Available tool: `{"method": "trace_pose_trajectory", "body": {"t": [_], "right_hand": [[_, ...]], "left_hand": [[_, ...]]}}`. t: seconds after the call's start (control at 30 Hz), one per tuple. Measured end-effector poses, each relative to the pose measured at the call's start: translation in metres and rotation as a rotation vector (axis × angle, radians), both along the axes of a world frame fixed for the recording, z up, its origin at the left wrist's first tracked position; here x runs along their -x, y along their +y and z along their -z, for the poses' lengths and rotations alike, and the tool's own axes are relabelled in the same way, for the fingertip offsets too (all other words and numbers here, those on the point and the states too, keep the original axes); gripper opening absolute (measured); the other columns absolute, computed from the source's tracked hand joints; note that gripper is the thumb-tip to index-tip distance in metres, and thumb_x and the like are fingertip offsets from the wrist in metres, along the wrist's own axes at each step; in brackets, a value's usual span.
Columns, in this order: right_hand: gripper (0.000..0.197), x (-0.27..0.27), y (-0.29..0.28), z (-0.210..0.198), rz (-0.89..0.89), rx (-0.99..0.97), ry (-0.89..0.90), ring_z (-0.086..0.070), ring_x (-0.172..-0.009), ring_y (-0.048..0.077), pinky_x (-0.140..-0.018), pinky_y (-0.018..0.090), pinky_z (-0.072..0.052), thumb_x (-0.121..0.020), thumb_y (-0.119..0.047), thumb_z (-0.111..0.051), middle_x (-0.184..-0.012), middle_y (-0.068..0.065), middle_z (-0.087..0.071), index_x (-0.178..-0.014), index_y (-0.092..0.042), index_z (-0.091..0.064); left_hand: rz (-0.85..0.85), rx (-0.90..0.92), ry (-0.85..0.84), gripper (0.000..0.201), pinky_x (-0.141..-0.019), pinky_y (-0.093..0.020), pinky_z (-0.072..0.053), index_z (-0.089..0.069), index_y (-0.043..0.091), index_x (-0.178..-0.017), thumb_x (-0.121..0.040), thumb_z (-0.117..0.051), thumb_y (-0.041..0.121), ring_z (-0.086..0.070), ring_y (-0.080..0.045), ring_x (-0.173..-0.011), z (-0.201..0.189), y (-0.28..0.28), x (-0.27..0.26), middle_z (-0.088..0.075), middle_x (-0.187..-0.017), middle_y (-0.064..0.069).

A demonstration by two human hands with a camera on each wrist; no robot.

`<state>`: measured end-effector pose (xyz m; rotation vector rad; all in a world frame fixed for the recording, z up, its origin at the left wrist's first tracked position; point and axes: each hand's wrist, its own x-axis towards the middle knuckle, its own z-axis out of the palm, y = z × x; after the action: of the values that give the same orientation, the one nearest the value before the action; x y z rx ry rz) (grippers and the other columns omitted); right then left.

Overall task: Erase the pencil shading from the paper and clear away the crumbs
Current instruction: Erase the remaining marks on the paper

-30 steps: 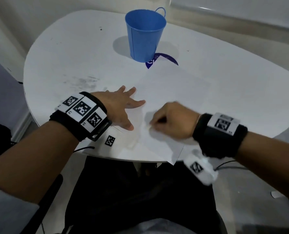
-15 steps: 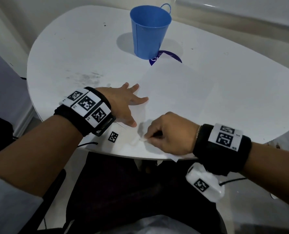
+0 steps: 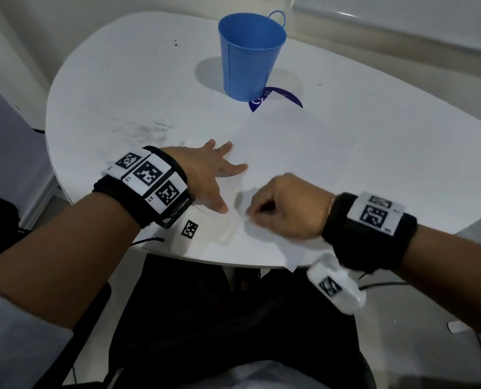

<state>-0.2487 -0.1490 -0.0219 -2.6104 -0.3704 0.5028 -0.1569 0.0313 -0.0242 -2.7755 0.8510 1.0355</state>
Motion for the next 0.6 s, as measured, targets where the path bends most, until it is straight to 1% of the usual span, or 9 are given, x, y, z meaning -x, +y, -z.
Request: {"method": "trace_pose_trajectory", "body": {"t": [0.07, 0.1, 0.2, 0.23, 0.3, 0.37, 0.43, 0.5, 0.6], "right_hand": [[0.014, -0.015, -0.008, 0.0, 0.171, 0.011, -0.101, -0.065, -0.074, 0.011, -0.077, 0.034, -0.056, -0.088, -0.02, -0.063, -0.079, -0.008, -0.073, -0.086, -0.02, -0.078], [0.015, -0.016, -0.005, 0.001, 0.175, 0.011, -0.106, -0.065, -0.072, 0.011, -0.076, 0.033, -0.056, -0.088, -0.02, -0.063, -0.077, -0.009, -0.072, -0.084, -0.021, -0.077], [0.013, 0.003, 0.019, -0.002, -0.113, -0.011, 0.041, -0.06, -0.067, -0.001, -0.072, 0.017, -0.05, -0.09, -0.024, -0.065, -0.076, -0.016, -0.07, -0.091, -0.025, -0.078], [0.013, 0.002, 0.018, -0.004, -0.122, 0.005, 0.042, -0.061, -0.067, 0.0, -0.072, 0.016, -0.05, -0.089, -0.023, -0.066, -0.077, -0.015, -0.071, -0.093, -0.024, -0.078], [0.015, -0.019, -0.002, -0.004, 0.072, 0.065, -0.064, -0.065, -0.074, 0.012, -0.077, 0.029, -0.054, -0.087, -0.016, -0.062, -0.08, -0.005, -0.073, -0.088, -0.017, -0.077], [0.016, -0.025, -0.016, -0.002, 0.211, 0.092, -0.151, -0.065, -0.074, 0.019, -0.075, 0.036, -0.055, -0.086, -0.015, -0.059, -0.076, -0.002, -0.071, -0.082, -0.015, -0.075], [0.015, -0.004, -0.006, 0.001, 0.048, 0.094, -0.095, -0.064, -0.071, 0.017, -0.072, 0.034, -0.055, -0.086, -0.018, -0.06, -0.074, -0.002, -0.071, -0.082, -0.015, -0.074], [0.014, 0.021, 0.007, -0.002, -0.1, 0.017, 0.04, -0.066, -0.074, 0.011, -0.075, 0.03, -0.054, -0.088, -0.023, -0.064, -0.082, -0.006, -0.074, -0.089, -0.019, -0.077], [0.011, 0.004, -0.014, 0.001, 0.101, -0.017, -0.029, -0.065, -0.074, 0.007, -0.078, 0.031, -0.055, -0.088, -0.022, -0.067, -0.082, -0.009, -0.074, -0.088, -0.021, -0.078]], "left_hand": [[-0.015, 0.017, 0.013, 0.094, -0.124, -0.054, 0.005, -0.002, 0.06, -0.152, -0.088, -0.069, 0.048, 0.027, -0.006, -0.149, 0.0, 0.001, -0.001, 0.024, -0.163, 0.019], [-0.027, 0.028, 0.019, 0.095, -0.125, -0.053, 0.004, -0.003, 0.06, -0.152, -0.087, -0.071, 0.048, 0.026, -0.005, -0.149, 0.001, 0.001, -0.001, 0.024, -0.163, 0.019], [-0.029, 0.038, 0.011, 0.098, -0.124, -0.055, 0.002, -0.005, 0.06, -0.152, -0.083, -0.074, 0.053, 0.025, -0.005, -0.15, 0.003, 0.001, -0.001, 0.023, -0.164, 0.019], [-0.029, 0.041, 0.012, 0.097, -0.125, -0.055, 0.001, -0.005, 0.06, -0.152, -0.083, -0.074, 0.053, 0.025, -0.005, -0.15, 0.002, 0.001, -0.001, 0.022, -0.164, 0.02], [-0.04, 0.046, 0.021, 0.094, -0.125, -0.052, 0.0, -0.005, 0.06, -0.152, -0.086, -0.072, 0.048, 0.025, -0.004, -0.15, 0.001, 0.001, 0.0, 0.022, -0.164, 0.02], [-0.045, 0.04, 0.02, 0.092, -0.125, -0.051, 0.0, -0.005, 0.059, -0.152, -0.088, -0.07, 0.045, 0.025, -0.003, -0.149, -0.001, 0.001, 0.001, 0.022, -0.163, 0.021], [-0.042, 0.034, 0.013, 0.092, -0.125, -0.052, 0.002, -0.005, 0.06, -0.152, -0.088, -0.07, 0.047, 0.025, -0.004, -0.149, -0.002, 0.001, 0.002, 0.023, -0.163, 0.021], [-0.034, 0.028, 0.009, 0.092, -0.125, -0.052, 0.002, -0.003, 0.06, -0.152, -0.089, -0.069, 0.049, 0.025, -0.004, -0.149, -0.001, 0.001, 0.001, 0.024, -0.163, 0.021], [-0.02, 0.016, 0.01, 0.092, -0.125, -0.052, 0.003, -0.002, 0.059, -0.153, -0.09, -0.068, 0.047, 0.026, -0.005, -0.149, -0.003, 0.001, 0.002, 0.024, -0.163, 0.02]]}}
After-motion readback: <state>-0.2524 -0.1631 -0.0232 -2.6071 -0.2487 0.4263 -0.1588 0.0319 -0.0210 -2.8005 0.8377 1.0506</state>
